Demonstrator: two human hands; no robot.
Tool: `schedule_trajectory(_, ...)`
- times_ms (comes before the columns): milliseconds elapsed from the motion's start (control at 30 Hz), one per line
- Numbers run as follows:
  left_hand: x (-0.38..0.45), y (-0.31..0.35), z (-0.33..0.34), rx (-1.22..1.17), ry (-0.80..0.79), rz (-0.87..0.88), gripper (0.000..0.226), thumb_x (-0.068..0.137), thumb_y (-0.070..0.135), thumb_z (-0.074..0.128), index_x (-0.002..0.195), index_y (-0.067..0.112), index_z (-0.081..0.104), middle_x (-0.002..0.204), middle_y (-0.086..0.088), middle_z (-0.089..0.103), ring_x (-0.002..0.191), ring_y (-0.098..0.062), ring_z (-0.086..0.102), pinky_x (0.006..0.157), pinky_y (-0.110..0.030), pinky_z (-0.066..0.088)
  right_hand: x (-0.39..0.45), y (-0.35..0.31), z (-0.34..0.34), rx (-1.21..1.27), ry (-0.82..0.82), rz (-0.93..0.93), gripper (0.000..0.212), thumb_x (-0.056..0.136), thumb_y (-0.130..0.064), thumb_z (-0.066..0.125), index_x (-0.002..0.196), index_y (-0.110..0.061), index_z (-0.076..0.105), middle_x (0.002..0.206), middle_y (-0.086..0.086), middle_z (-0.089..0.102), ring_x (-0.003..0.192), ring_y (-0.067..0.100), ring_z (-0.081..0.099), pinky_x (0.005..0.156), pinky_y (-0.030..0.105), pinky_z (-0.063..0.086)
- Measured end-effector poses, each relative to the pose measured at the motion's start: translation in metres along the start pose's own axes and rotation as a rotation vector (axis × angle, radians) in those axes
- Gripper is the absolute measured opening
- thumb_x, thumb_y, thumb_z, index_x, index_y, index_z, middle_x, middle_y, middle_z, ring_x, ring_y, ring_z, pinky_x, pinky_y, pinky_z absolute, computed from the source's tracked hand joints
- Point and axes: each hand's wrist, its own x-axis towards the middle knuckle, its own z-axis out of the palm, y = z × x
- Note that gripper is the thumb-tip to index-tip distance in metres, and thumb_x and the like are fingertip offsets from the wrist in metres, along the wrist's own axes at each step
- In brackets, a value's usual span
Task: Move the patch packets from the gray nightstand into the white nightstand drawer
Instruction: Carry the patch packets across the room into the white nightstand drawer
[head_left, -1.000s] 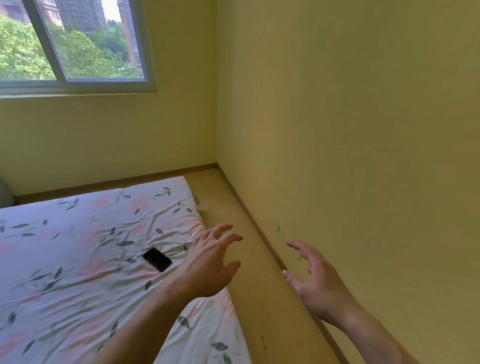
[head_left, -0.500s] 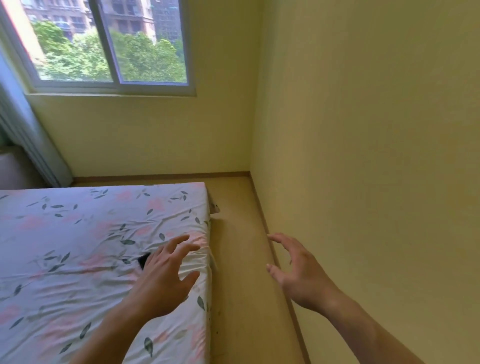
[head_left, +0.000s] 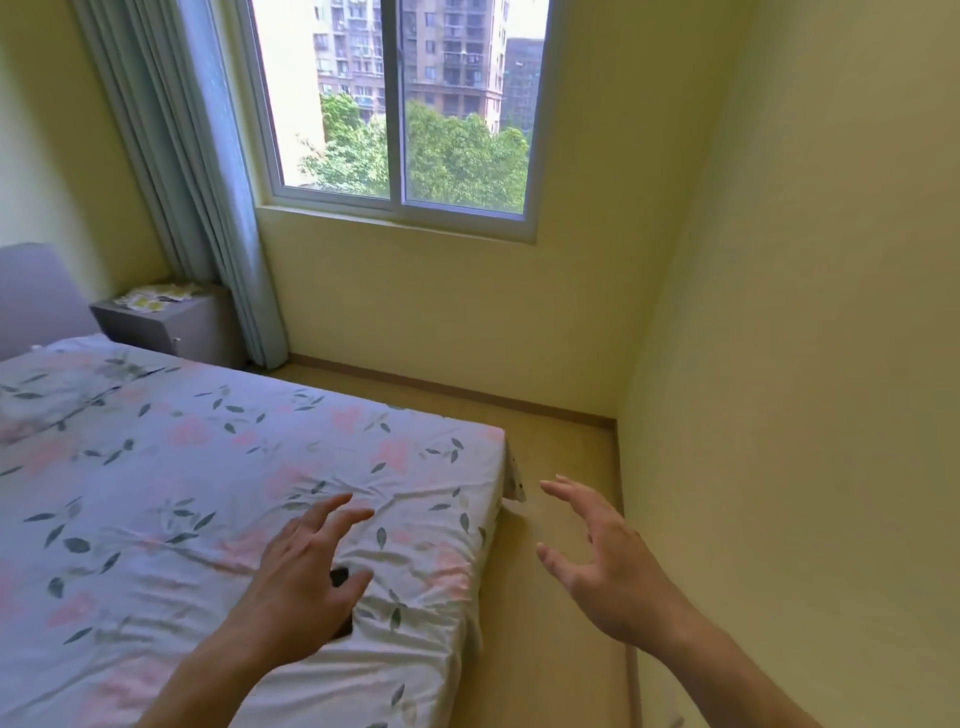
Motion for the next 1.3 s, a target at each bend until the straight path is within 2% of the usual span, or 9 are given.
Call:
schedule_trajectory(67, 0.051, 0.015, 0.002, -0.004, 0.006, 0.025, 0.064, 0.091, 0.047, 0.067, 0.147, 0.046, 0.036, 0.163, 0.018, 0.021, 0.149, -0.012, 0.026, 0.123, -0.038, 0.026, 0.043, 0.013, -0.017, 0.003, -0.001, 0.010, 0.060, 0.093, -0.035, 0.071, 0.140, -0.055, 0.039, 0.145, -0.037, 0.030, 0.139, -0.008, 0.030, 0.123, 0.036, 0.030)
schedule_trajectory(200, 0.159, 0.056, 0.004, 0.005, 0.025, 0.142, 0.065, 0.092, 0.045, 0.066, 0.149, 0.045, 0.034, 0.164, 0.018, 0.018, 0.150, -0.012, 0.023, 0.123, -0.037, 0.024, 0.122, 0.040, -0.048, -0.015, 0.039, 0.013, 0.065, 0.093, -0.040, 0.070, 0.149, -0.048, 0.036, 0.148, -0.035, 0.028, 0.140, -0.008, 0.027, 0.123, 0.034, 0.030)
schedule_trajectory(367, 0.271, 0.112, 0.010, -0.005, 0.034, 0.267, 0.064, 0.091, 0.042, 0.065, 0.148, 0.045, 0.036, 0.163, 0.020, 0.019, 0.148, -0.011, 0.025, 0.122, -0.034, 0.025, 0.205, 0.075, -0.085, -0.010, 0.057, 0.016, 0.066, 0.093, -0.040, 0.070, 0.149, -0.047, 0.036, 0.158, -0.026, 0.030, 0.143, -0.005, 0.028, 0.123, 0.035, 0.030)
schedule_trajectory(533, 0.375, 0.144, 0.023, 0.028, 0.039, 0.303, 0.065, 0.091, 0.043, 0.065, 0.149, 0.044, 0.035, 0.164, 0.021, 0.016, 0.150, -0.011, 0.021, 0.123, -0.036, 0.026, 0.298, 0.121, -0.121, 0.023, 0.071, 0.012, 0.065, 0.094, -0.038, 0.070, 0.150, -0.044, 0.037, 0.159, -0.024, 0.031, 0.145, -0.001, 0.030, 0.123, 0.035, 0.031)
schedule_trajectory(667, 0.455, 0.157, 0.034, 0.053, 0.056, 0.265, 0.066, 0.091, 0.040, 0.066, 0.150, 0.042, 0.036, 0.164, 0.020, 0.016, 0.150, -0.012, 0.022, 0.123, -0.034, 0.023, 0.383, 0.163, -0.146, 0.042, 0.047, -0.019, 0.065, 0.094, -0.040, 0.069, 0.150, -0.046, 0.037, 0.159, -0.025, 0.030, 0.146, 0.000, 0.031, 0.122, 0.036, 0.033)
schedule_trajectory(800, 0.526, 0.159, 0.037, 0.051, 0.084, 0.143, 0.066, 0.091, 0.041, 0.066, 0.149, 0.043, 0.035, 0.164, 0.021, 0.016, 0.149, -0.011, 0.025, 0.122, -0.033, 0.025, 0.479, 0.192, -0.169, 0.061, -0.024, -0.056, 0.066, 0.094, -0.040, 0.069, 0.151, -0.045, 0.036, 0.160, -0.022, 0.031, 0.147, 0.003, 0.030, 0.123, 0.040, 0.033)
schedule_trajectory(967, 0.590, 0.146, 0.039, 0.058, 0.148, -0.010, 0.070, 0.090, 0.043, 0.067, 0.152, 0.042, 0.032, 0.164, 0.024, 0.013, 0.149, -0.010, 0.025, 0.121, -0.033, 0.026, 0.593, 0.196, -0.181, 0.074, -0.140, -0.130, 0.066, 0.095, -0.035, 0.070, 0.152, -0.040, 0.037, 0.160, -0.020, 0.032, 0.149, 0.005, 0.028, 0.124, 0.042, 0.030)
schedule_trajectory(1100, 0.631, 0.127, 0.041, 0.052, 0.200, -0.139, 0.074, 0.090, 0.046, 0.066, 0.153, 0.043, 0.028, 0.165, 0.022, 0.010, 0.149, -0.011, 0.025, 0.121, -0.035, 0.027, 0.666, 0.192, -0.173, 0.068, -0.261, -0.215, 0.069, 0.095, -0.035, 0.069, 0.153, -0.042, 0.033, 0.161, -0.024, 0.027, 0.149, 0.002, 0.025, 0.125, 0.041, 0.028)
schedule_trajectory(1300, 0.729, 0.100, 0.043, 0.029, 0.268, -0.230, 0.073, 0.090, 0.045, 0.065, 0.153, 0.043, 0.029, 0.165, 0.022, 0.011, 0.148, -0.010, 0.023, 0.120, -0.034, 0.024, 0.788, 0.205, -0.171, 0.036, -0.292, -0.275, 0.065, 0.094, -0.037, 0.070, 0.150, -0.045, 0.037, 0.157, -0.029, 0.029, 0.146, 0.000, 0.030, 0.123, 0.039, 0.032)
